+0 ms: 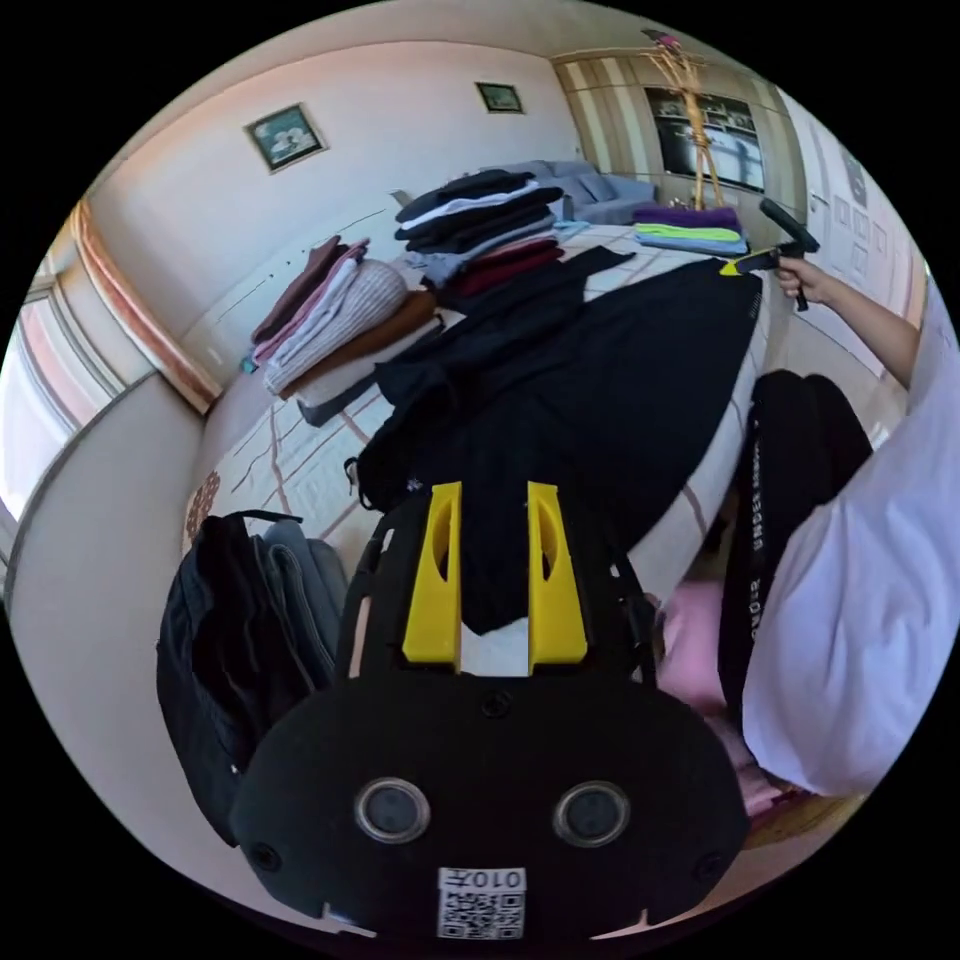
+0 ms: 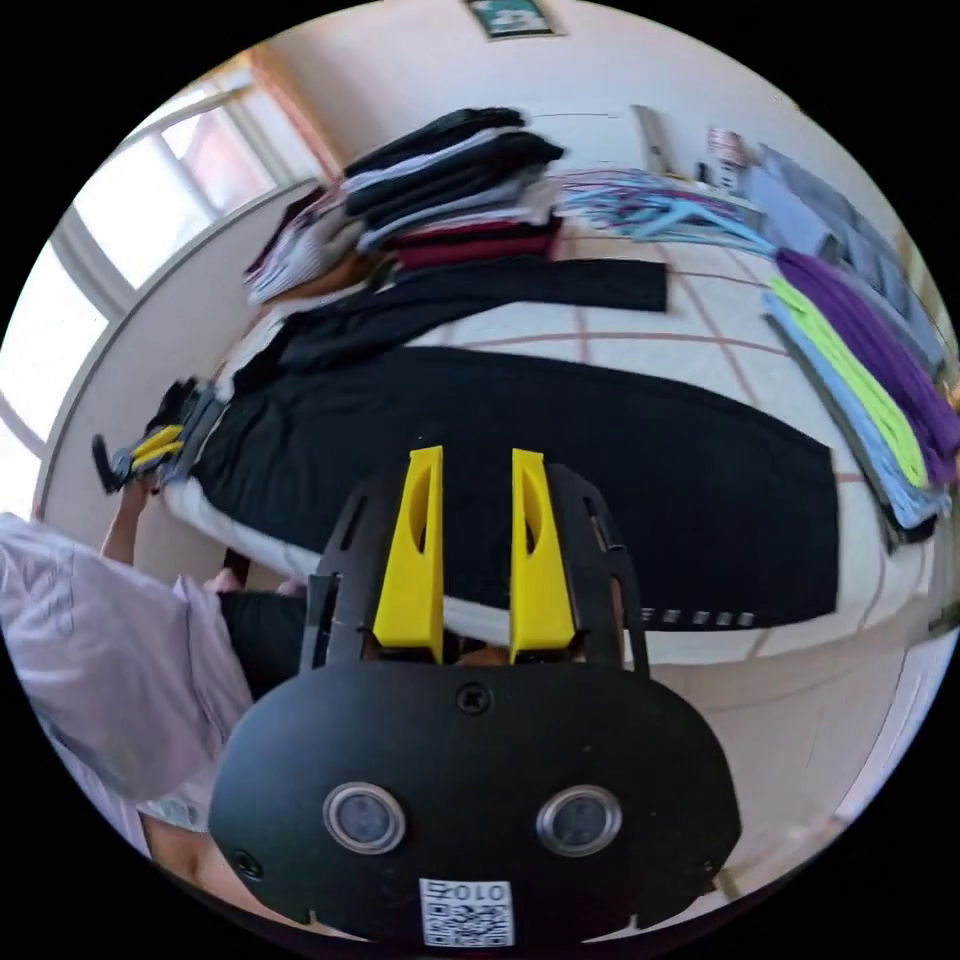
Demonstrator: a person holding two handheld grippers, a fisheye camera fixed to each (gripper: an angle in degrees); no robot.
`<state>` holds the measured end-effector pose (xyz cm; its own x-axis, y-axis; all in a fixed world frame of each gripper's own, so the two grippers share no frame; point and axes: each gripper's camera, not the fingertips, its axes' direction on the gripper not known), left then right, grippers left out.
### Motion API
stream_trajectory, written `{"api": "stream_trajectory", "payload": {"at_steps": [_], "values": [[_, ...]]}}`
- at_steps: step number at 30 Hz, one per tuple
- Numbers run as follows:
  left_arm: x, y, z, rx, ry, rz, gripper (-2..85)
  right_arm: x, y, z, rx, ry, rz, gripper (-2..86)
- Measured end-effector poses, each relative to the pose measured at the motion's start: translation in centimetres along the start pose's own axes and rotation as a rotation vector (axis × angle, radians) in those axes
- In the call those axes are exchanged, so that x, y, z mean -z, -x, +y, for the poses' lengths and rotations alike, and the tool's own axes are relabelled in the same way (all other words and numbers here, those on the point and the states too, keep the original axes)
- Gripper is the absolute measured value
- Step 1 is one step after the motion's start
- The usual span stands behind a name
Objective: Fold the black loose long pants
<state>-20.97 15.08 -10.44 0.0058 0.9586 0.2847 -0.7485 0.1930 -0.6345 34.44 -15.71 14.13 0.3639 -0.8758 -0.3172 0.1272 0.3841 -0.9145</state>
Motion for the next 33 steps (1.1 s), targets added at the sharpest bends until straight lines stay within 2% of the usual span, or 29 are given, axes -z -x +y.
{"api": "stream_trajectory", "payload": {"at_steps": [3, 8, 13, 18, 26, 33], "values": [[0.7, -4.8, 1.7, -0.095, 0.025, 0.031, 11.4, -3.4, 7.7, 1.7, 0.161, 0.009, -0.151, 11.4], [-1.3, -8.2, 2.0, -0.234, 0.152, 0.002, 12.9, -7.4, 17.6, 3.3, 0.371, 0.025, -0.19, 12.0], [-3.4, -8.5, 2.3, -0.31, 0.225, -0.015, 13.6, -8.4, 24.3, 4.8, 0.559, 0.028, -0.099, 12.9], [-4.2, -9.4, 1.1, -0.372, 0.216, -0.019, 12.7, -10.8, 30.4, 6.0, 0.73, 0.031, 0.031, 13.3], [-3.8, -10.4, -0.5, -0.462, 0.224, -0.008, 7.4, -14.4, 33.3, 6.5, 0.816, 0.092, 0.134, 10.8], [-2.1, -10.4, -1.8, -0.486, 0.234, -0.011, 3.7, -11.9, 32.1, 6.8, 0.791, 0.056, 0.085, 4.5]]}}
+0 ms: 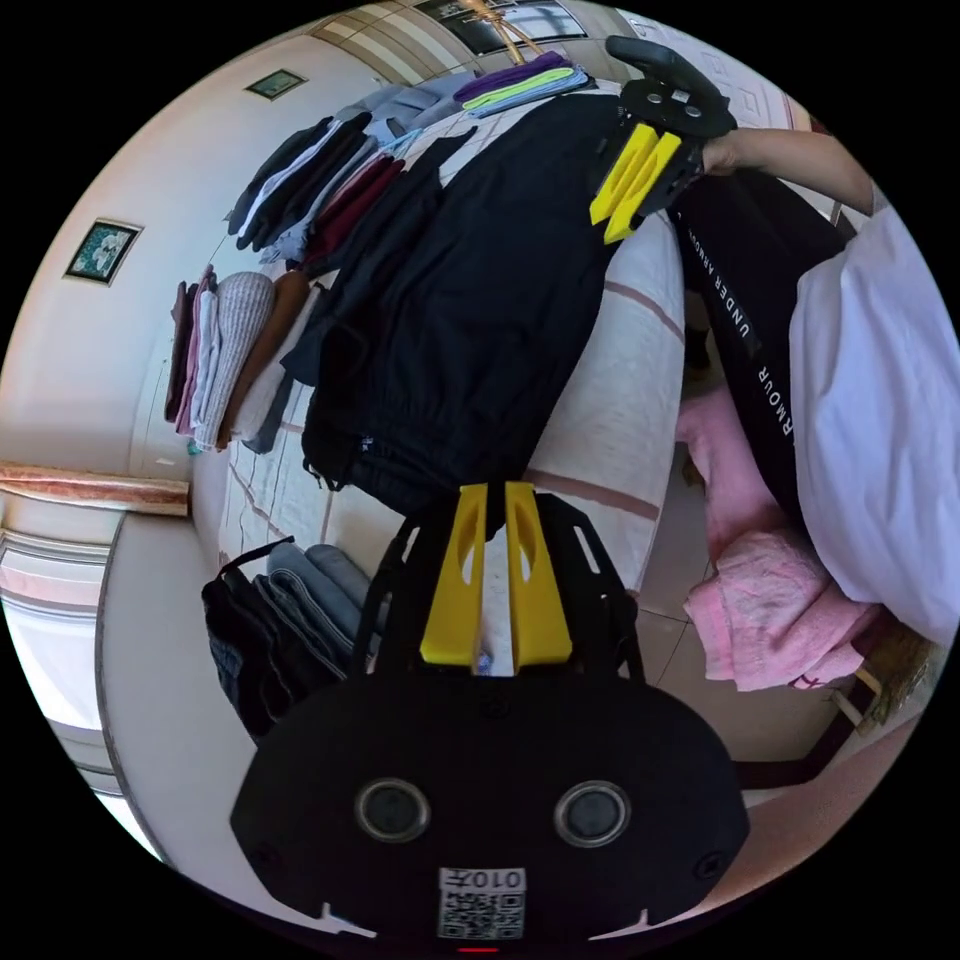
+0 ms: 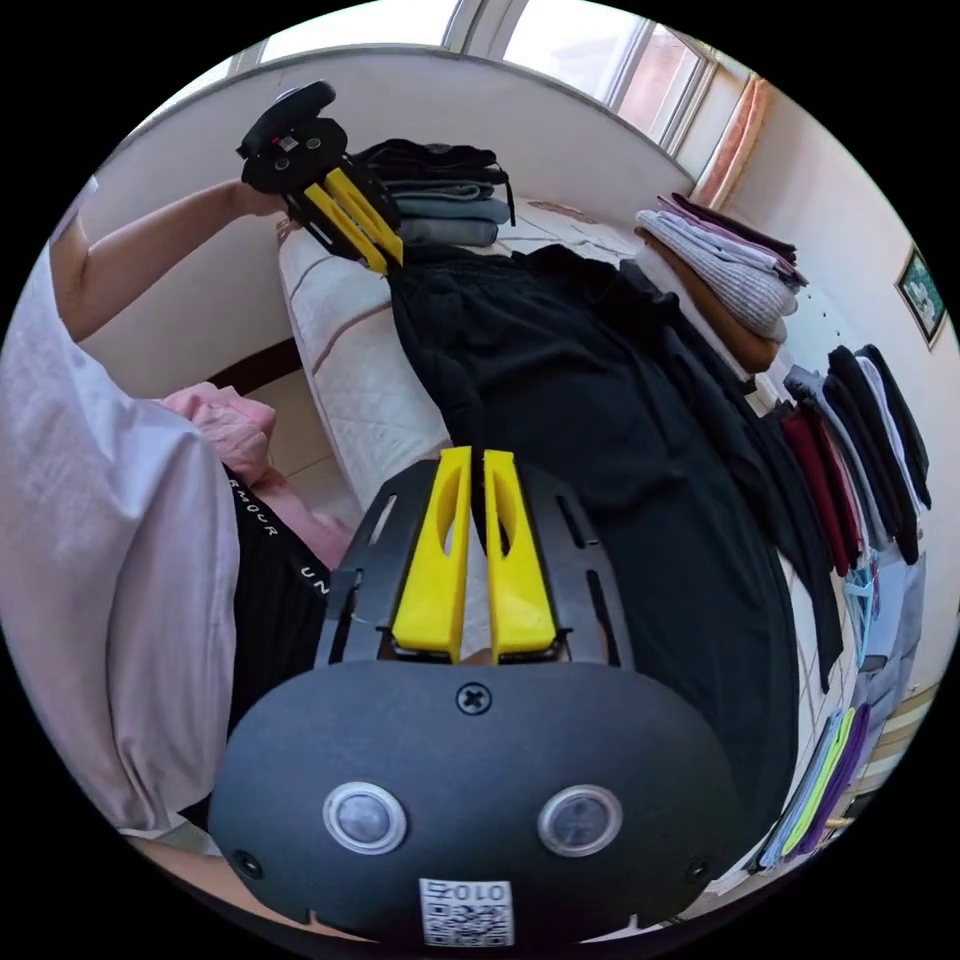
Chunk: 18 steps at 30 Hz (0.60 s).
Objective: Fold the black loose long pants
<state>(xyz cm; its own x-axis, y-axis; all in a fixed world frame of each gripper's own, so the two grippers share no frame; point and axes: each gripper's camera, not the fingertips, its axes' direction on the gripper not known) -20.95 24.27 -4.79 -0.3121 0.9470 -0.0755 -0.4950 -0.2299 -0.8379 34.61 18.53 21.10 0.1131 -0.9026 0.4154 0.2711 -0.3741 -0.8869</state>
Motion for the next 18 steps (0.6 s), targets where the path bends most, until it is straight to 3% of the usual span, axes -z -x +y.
{"api": "stream_trajectory", "payload": {"at_steps": [9, 18], "values": [[2.0, -2.5, 0.5, -0.059, 0.096, 0.061, 2.4, 1.3, 1.2, 3.0, 0.031, 0.025, -0.134, 3.8], [-2.3, -2.0, 4.4, 0.05, 0.158, 0.201, 5.1, -0.2, 1.1, 4.6, 0.021, 0.048, -0.199, 4.2]]}}
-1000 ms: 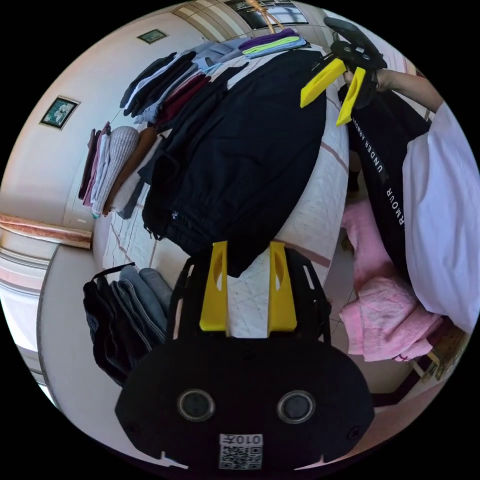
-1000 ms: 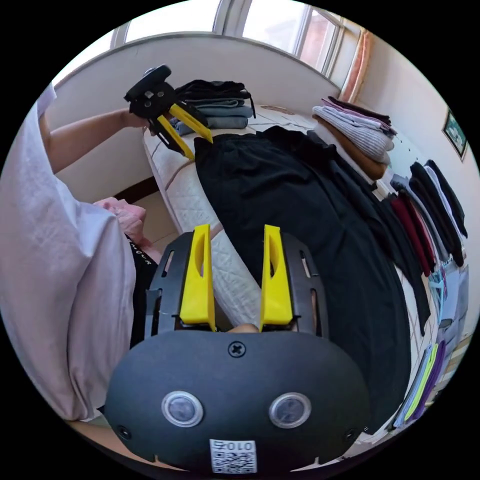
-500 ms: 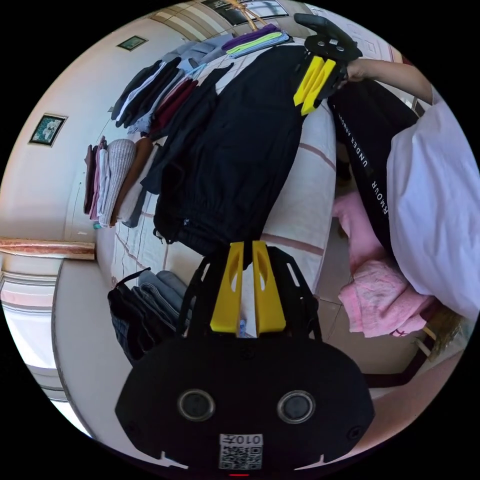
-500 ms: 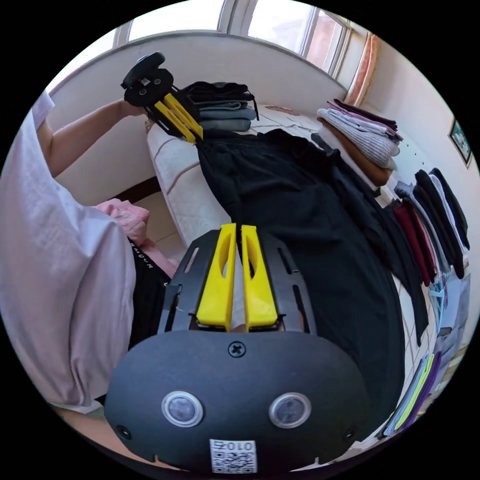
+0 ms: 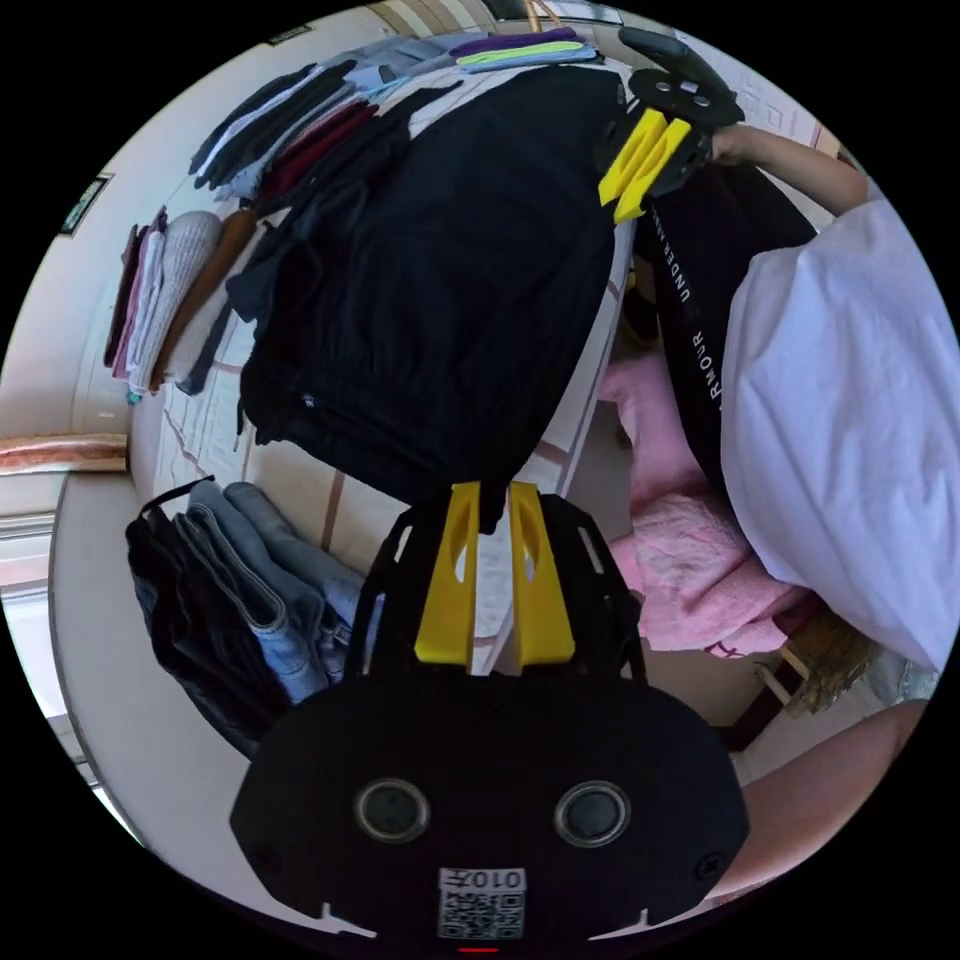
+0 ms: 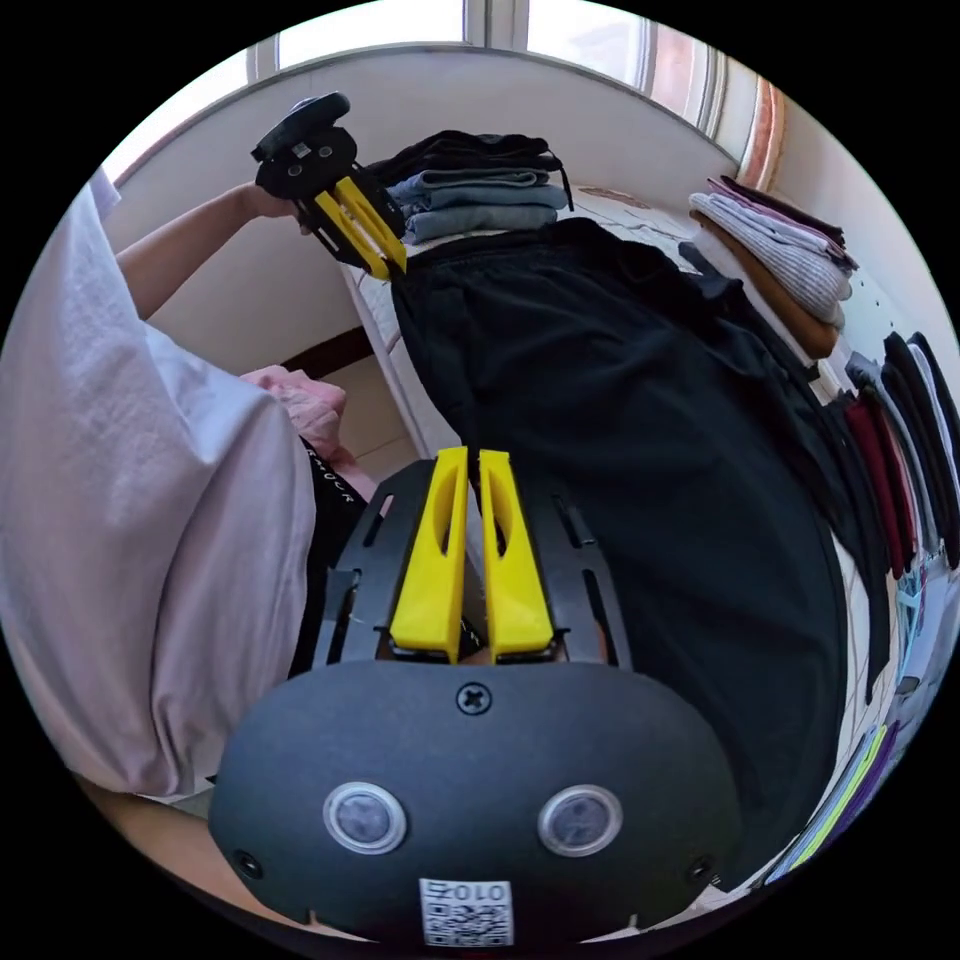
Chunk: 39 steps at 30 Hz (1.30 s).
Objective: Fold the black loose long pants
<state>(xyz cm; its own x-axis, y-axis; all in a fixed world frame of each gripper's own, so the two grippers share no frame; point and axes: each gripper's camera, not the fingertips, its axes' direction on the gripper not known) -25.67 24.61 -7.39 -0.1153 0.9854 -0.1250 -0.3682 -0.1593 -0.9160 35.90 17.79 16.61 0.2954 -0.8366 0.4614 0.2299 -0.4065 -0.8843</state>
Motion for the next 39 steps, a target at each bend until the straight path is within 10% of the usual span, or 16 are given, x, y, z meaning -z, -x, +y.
{"api": "stream_trajectory", "payload": {"at_steps": [7, 18, 39], "values": [[4.4, 4.6, 3.9, 0.151, -0.272, 0.082, 8.3, 6.9, -3.1, 6.0, -0.187, -0.245, 0.012, 6.2], [-3.8, 15.6, -0.2, 0.508, -0.429, 0.204, 9.8, 20.7, -18.7, 40.5, -1.483, -0.336, 0.599, 11.8], [-11.7, 19.2, 4.2, 0.746, -0.357, 0.263, 8.4, 18.3, -26.3, 49.1, -1.654, -0.236, 0.547, 4.2]]}}
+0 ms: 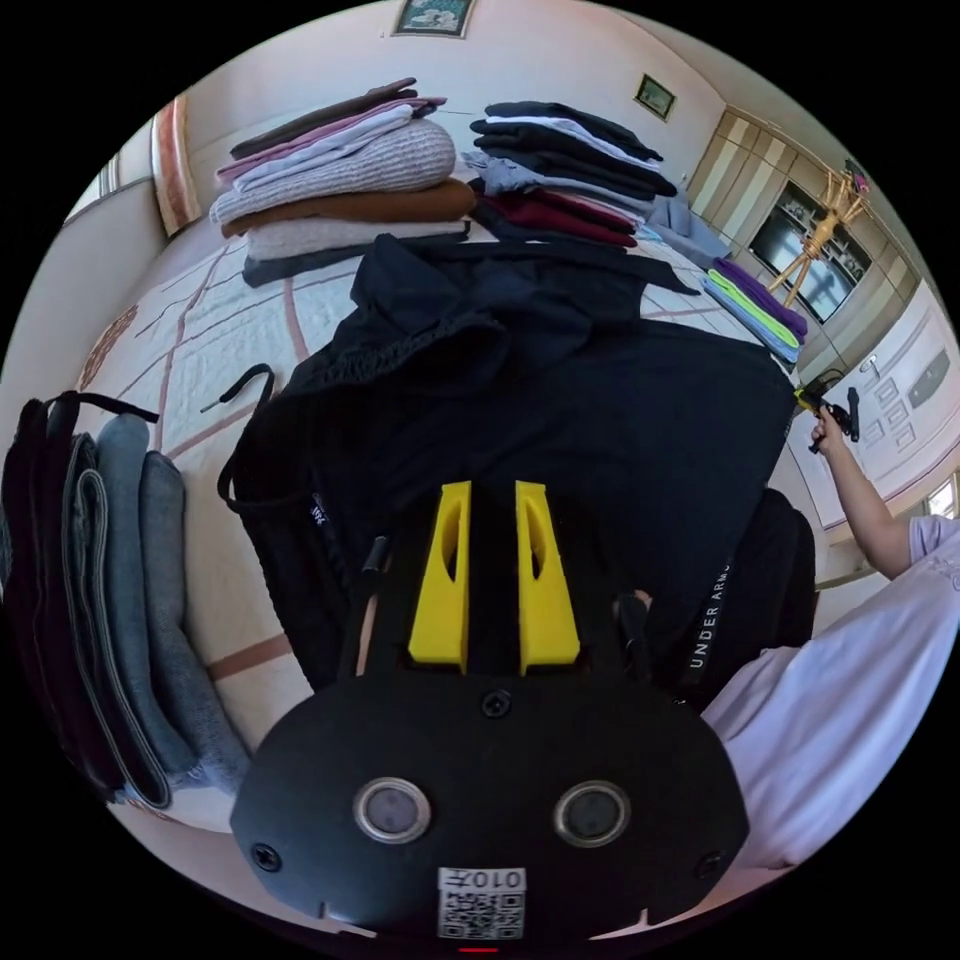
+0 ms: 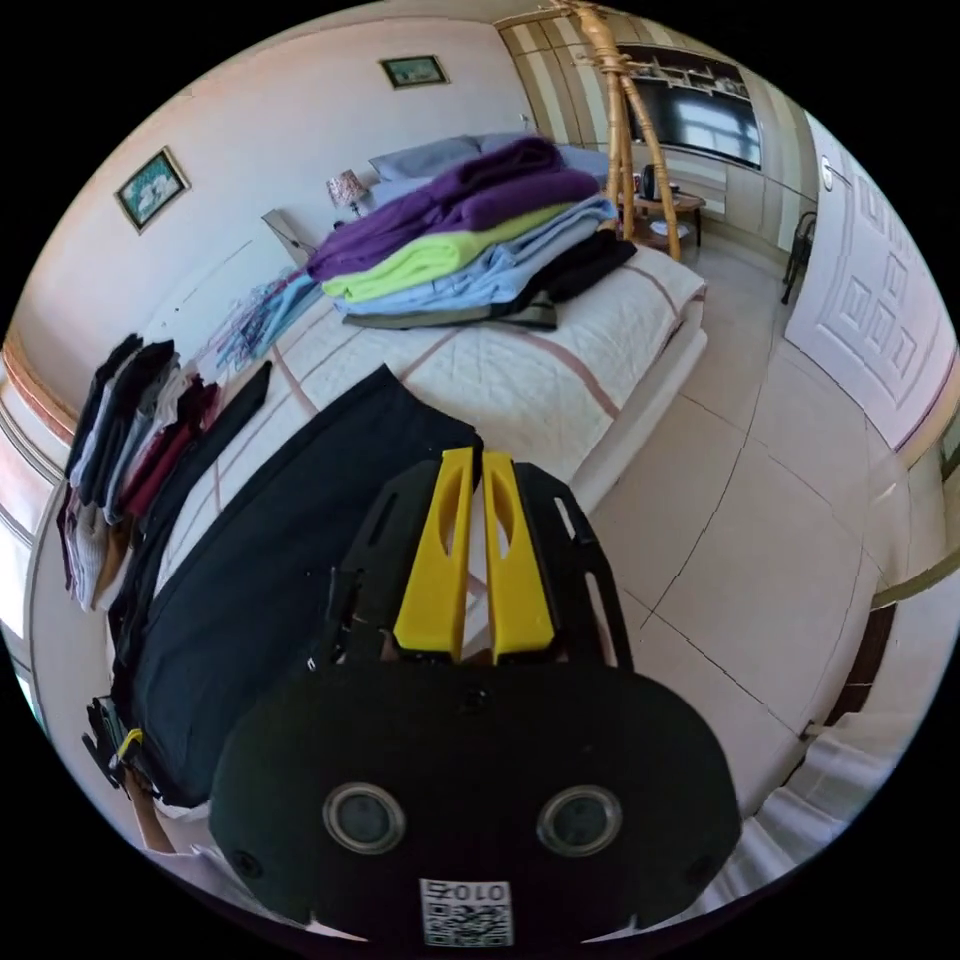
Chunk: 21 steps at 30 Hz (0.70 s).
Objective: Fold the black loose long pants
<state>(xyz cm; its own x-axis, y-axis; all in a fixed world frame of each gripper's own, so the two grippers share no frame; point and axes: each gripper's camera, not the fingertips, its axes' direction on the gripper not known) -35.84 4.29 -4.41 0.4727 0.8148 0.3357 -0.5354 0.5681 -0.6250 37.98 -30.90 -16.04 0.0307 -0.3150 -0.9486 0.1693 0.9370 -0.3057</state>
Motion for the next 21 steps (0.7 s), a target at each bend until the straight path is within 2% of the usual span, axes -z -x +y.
{"api": "stream_trajectory", "payload": {"at_steps": [3, 6, 11, 13, 16, 19, 21], "values": [[0.0, 1.1, 0.6, 0.03, -0.017, 0.047, 9.3, -0.7, 0.9, 0.1, 0.058, 0.044, 0.059, 4.9], [2.2, 0.6, 1.3, 0.026, -0.072, 0.004, 11.2, 1.2, 1.3, 0.8, 0.053, 0.022, 0.09, 7.9], [6.4, -2.9, -0.3, -0.104, -0.161, -0.308, 14.2, 7.5, 3.3, 4.4, 0.034, -0.162, 0.12, 9.1], [5.8, -3.6, -1.6, -0.151, -0.188, -0.322, 14.5, 9.0, 5.4, 5.8, 0.091, -0.186, 0.123, 9.1], [2.8, -4.7, -4.8, -0.229, -0.154, -0.288, 13.6, 10.8, 9.0, 8.0, 0.184, -0.196, 0.106, 9.1], [-1.0, -5.1, -7.0, -0.264, -0.037, -0.43, 10.4, 12.2, 11.9, 10.1, 0.24, -0.215, 0.056, 8.7], [-0.9, -4.2, -7.4, -0.276, -0.073, -0.452, 8.3, 12.9, 13.8, 11.4, 0.293, -0.207, 0.047, 8.3]]}}
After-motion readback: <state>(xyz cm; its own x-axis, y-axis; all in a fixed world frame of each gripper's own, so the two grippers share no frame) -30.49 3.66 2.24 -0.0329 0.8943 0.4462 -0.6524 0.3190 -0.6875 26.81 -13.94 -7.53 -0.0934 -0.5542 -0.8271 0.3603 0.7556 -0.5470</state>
